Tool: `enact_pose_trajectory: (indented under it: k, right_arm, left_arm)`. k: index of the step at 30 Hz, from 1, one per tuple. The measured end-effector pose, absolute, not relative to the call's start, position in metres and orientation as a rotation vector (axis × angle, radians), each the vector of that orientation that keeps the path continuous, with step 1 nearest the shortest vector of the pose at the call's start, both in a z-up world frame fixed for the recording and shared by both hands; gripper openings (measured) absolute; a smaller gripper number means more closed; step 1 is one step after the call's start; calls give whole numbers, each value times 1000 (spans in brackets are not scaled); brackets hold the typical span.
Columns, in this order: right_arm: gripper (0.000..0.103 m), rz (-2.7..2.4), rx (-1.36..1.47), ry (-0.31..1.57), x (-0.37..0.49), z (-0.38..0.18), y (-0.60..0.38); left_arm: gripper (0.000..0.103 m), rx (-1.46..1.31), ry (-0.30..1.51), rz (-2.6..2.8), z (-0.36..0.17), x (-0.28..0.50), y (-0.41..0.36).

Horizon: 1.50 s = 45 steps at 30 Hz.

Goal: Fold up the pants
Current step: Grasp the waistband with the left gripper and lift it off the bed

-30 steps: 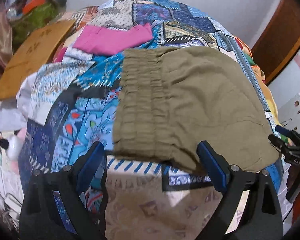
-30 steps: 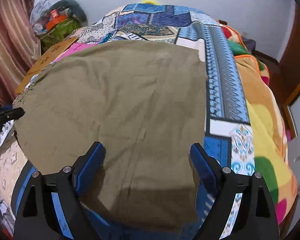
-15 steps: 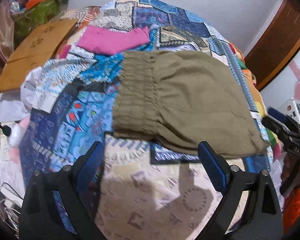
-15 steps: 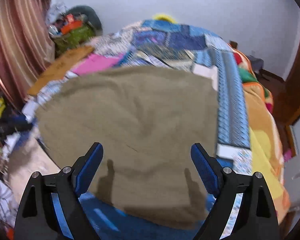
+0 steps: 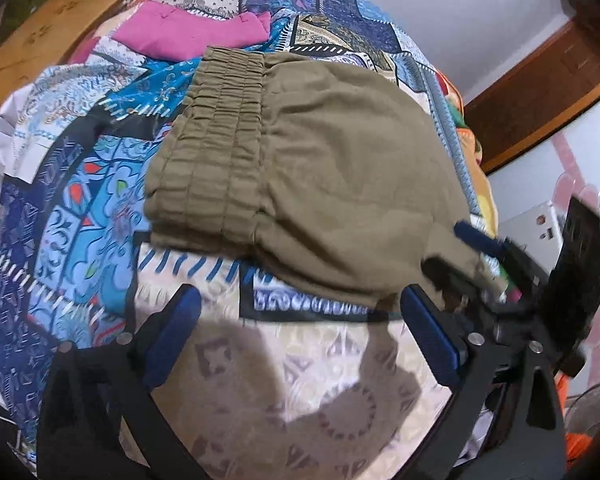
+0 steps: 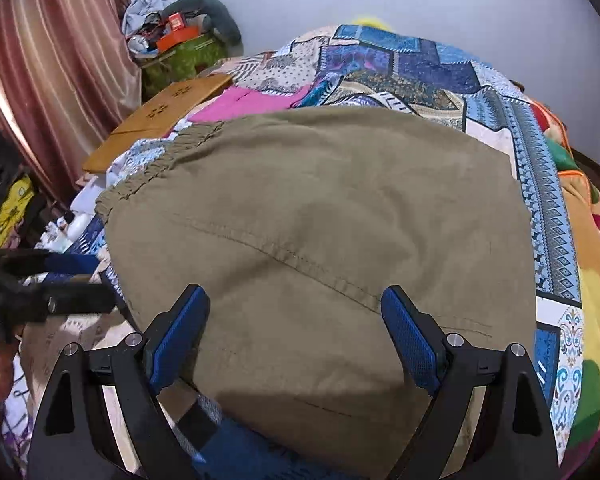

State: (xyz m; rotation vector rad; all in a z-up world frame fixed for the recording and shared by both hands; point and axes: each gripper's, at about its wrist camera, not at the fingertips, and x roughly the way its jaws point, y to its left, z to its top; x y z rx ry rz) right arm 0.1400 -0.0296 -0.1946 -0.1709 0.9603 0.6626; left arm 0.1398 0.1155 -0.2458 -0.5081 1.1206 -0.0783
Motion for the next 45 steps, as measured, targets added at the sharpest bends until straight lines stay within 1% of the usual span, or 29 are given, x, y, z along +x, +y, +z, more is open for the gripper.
enact_pose_trajectory:
  k: [10, 11, 12, 13, 14, 15, 16, 17, 18, 19, 21, 25, 29, 33, 38, 45]
  right_arm:
    - [88, 693, -165, 965, 137, -196, -34]
    - [88, 694, -164, 965, 138, -196, -34]
    - [88, 695, -163, 966, 138, -196, -33]
    - [88, 698, -160, 967, 138, -196, -34]
    - [88, 699, -157, 967, 138, -196, -34]
    - [88, 700, -156, 968, 139, -196, -34]
    - [88, 700, -155, 969, 140, -196, -35]
    - [88, 701, -153, 969, 139, -195, -36]
    - [88, 702, -152, 969, 140, -196, -36]
    - [88, 703, -150, 972, 140, -195, -37]
    - [87, 700, -134, 980, 141, -192, -41]
    - [87, 684, 16, 1004, 147, -178, -67]
    - [87, 595, 16, 980, 148, -169, -94]
    - [87, 513, 6, 1010, 144, -177, -118]
    - [87, 482, -12, 1058, 130, -196, -131]
    - [87, 485, 54, 1065, 132, -200, -135]
  left_arm:
    - [102, -752, 1065, -144, -256, 178, 145]
    - [100, -757, 1059, -142, -256, 180, 147]
    - [93, -755, 1054, -119, -256, 181, 149]
    - [81, -731, 1053, -86, -254, 181, 149]
    - [75, -697, 1055, -57, -253, 180, 148]
    - [61, -663, 1054, -34, -251, 179, 147]
    - [56, -626, 1051, -14, -250, 178, 146]
    - [54, -584, 1045, -11, -247, 175, 144]
    - [48, -564, 1038, -5, -245, 173, 143]
    - [45, -523, 1026, 8, -241, 170, 140]
    - [42, -444, 1009, 32, -232, 166, 134]
    - [41, -273, 973, 113, -214, 159, 126]
    - [38, -113, 933, 214, -195, 151, 125]
    - [36, 95, 850, 359, -173, 138, 117]
    - [35, 163, 805, 361, -155, 133, 109]
    - [30, 182, 699, 268, -119, 138, 71]
